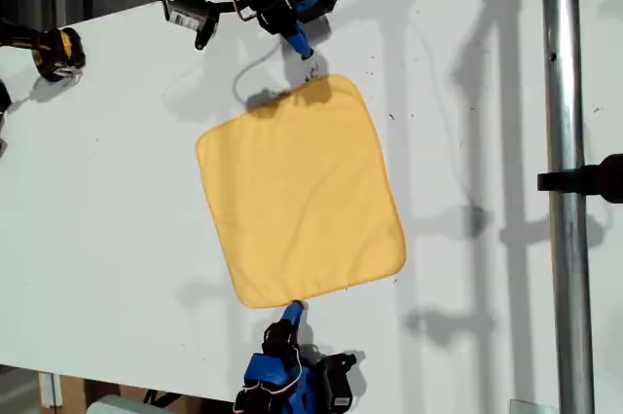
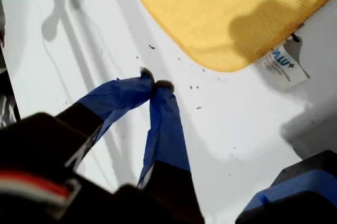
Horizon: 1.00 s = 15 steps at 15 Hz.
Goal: Grasp corners of a towel and fold twice.
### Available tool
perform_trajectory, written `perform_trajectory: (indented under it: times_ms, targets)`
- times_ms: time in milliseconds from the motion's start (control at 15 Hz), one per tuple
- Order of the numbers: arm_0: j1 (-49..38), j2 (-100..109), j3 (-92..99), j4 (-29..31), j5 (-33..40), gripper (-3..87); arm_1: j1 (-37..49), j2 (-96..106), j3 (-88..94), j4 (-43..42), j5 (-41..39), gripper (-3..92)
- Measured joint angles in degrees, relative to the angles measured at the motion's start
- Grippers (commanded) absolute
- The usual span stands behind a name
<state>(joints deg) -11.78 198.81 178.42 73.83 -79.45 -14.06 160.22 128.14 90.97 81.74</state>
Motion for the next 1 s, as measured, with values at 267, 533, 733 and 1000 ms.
perform_trajectory:
  times_ms: [267, 533, 733, 1000]
  targets:
    - [0.0, 0.0, 0.0, 0.0, 0.0, -0.7, -0.9, -19.3, -16.5, 8.8, -3.9, -0.1]
    - [0.0, 0.0, 0.0, 0.0, 0.0, -0.7, -0.8, -30.5, -23.1, 10.0, -5.6, -0.1]
    - [0.0, 0.0, 0.0, 0.0, 0.0, -0.7, 0.3, -32.5, -25.0, 9.3, -7.3, 12.4]
    - [0.0, 0.0, 0.0, 0.0, 0.0, -0.7, -0.9, -35.2, -27.9, 8.9, -13.1, 36.6]
